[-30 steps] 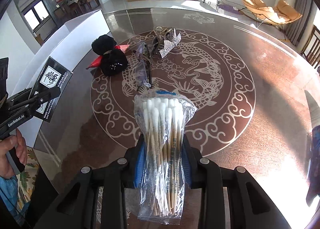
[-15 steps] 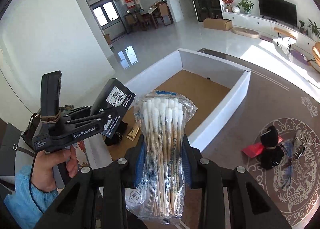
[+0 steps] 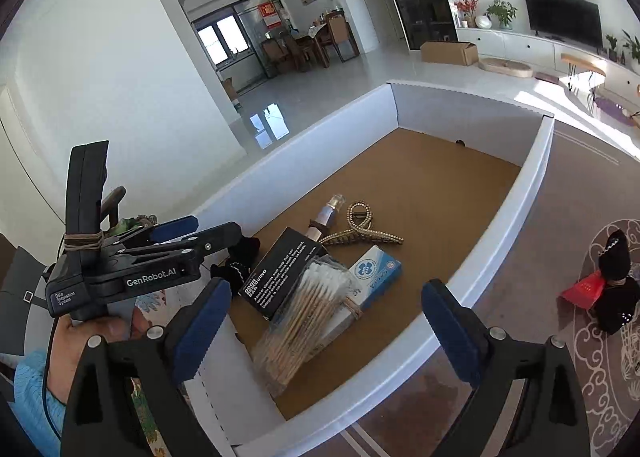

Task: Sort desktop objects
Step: 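Carry box and swab bag over the bin and open both tools to drop them, then move both open tools back toward the table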

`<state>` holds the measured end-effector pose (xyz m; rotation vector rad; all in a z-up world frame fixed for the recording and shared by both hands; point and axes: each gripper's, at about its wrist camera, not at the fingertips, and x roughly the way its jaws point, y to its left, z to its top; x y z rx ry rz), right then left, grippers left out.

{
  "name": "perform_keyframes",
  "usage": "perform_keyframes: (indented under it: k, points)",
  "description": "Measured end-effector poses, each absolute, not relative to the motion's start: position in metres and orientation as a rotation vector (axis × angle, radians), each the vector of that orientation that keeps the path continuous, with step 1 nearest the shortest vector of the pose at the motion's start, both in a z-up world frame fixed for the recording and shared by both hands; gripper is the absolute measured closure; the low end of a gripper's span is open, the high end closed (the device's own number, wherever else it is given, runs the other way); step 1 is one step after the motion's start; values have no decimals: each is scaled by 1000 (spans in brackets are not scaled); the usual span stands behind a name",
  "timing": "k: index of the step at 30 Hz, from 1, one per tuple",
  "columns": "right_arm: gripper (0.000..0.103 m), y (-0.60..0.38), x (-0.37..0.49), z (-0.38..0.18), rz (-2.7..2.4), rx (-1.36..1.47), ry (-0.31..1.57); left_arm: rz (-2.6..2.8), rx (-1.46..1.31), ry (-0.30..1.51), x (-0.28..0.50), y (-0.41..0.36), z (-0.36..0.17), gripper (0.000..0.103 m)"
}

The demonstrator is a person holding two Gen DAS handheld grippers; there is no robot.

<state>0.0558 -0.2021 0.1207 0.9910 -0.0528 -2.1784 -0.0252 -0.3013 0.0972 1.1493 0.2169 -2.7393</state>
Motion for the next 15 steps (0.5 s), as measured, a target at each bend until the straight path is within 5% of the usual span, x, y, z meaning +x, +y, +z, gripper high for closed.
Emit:
perform_keyframes:
  k: [4,8,15]
  points:
    - [0,-125,61,114,-2375,909,-10,-2947,1088,166,-8,-231,129,18]
    - [0,-34,60,85,-2605,971,141,-3165,1074,107,6,-147,140,0]
    - [0,119,74,36,-2782,1252,145,-3224,1469,-201,-9,-4,58,0]
